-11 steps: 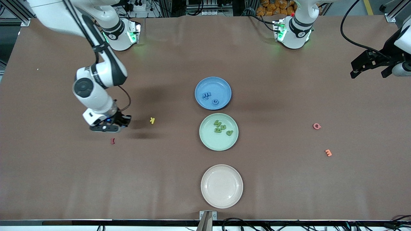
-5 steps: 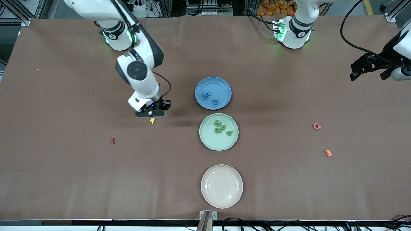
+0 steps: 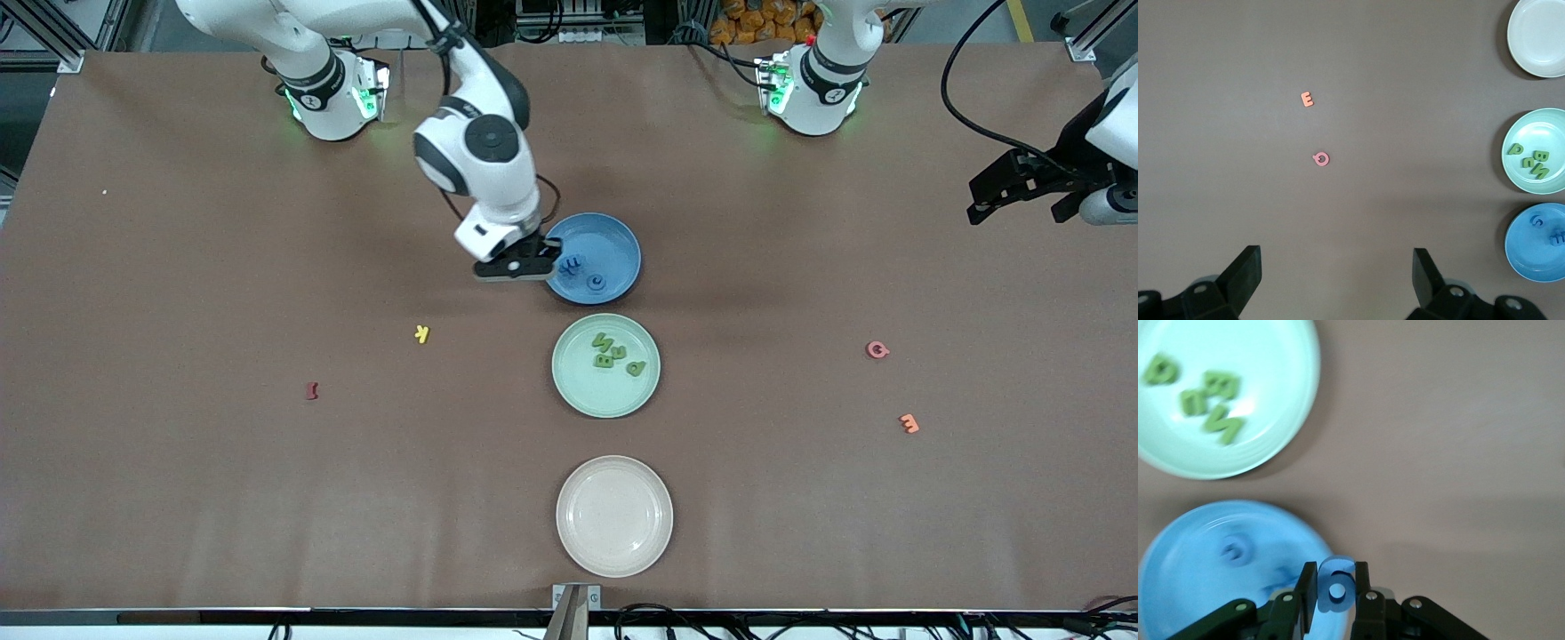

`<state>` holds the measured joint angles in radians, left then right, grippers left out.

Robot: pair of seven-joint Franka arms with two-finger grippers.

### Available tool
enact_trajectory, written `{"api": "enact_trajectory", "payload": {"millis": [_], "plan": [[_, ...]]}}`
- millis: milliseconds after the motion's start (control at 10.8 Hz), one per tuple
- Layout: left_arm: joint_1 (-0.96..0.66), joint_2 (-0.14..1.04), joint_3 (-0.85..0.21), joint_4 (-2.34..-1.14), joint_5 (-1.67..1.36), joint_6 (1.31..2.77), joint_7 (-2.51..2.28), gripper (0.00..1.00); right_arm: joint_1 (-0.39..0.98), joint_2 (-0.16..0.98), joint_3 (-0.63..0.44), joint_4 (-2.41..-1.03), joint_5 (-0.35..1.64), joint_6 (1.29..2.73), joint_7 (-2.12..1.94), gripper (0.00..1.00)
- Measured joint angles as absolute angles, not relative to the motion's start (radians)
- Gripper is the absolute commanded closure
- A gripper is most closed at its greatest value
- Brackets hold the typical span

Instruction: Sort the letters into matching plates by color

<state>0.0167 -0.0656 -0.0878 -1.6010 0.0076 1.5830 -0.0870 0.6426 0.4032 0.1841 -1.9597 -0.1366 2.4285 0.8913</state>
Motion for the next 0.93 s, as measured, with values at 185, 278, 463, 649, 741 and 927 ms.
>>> {"api": "enact_trajectory", "payload": {"millis": [185, 278, 463, 649, 741, 927], "plan": [[0.017, -0.065, -0.088, -1.601, 0.008, 1.583, -0.087, 0.0, 0.722, 0.496, 0.186, -1.876, -0.136, 2.428, 0.965, 0.74], [0.016, -0.064, -0.088, -1.601, 0.008, 1.583, -0.087, 0.0, 0.754, 0.536, 0.186, -1.844, -0.136, 2.428, 0.993, 0.73], [0.015, -0.064, -0.09, -1.601, 0.008, 1.583, -0.087, 0.0, 0.798, 0.591, 0.186, -1.799, -0.136, 2.428, 1.053, 0.18], [0.015, -0.064, -0.09, -1.601, 0.008, 1.583, -0.087, 0.0, 0.804, 0.609, 0.185, -1.784, -0.136, 2.424, 1.076, 0.0], [0.015, -0.064, -0.09, -1.601, 0.008, 1.583, -0.087, 0.0, 0.802, 0.61, 0.182, -1.779, -0.136, 2.416, 1.077, 0.0], [0.015, -0.064, -0.09, -1.601, 0.008, 1.583, -0.087, 0.0, 0.791, 0.61, 0.177, -1.749, -0.136, 2.372, 1.077, 0.0]]}}
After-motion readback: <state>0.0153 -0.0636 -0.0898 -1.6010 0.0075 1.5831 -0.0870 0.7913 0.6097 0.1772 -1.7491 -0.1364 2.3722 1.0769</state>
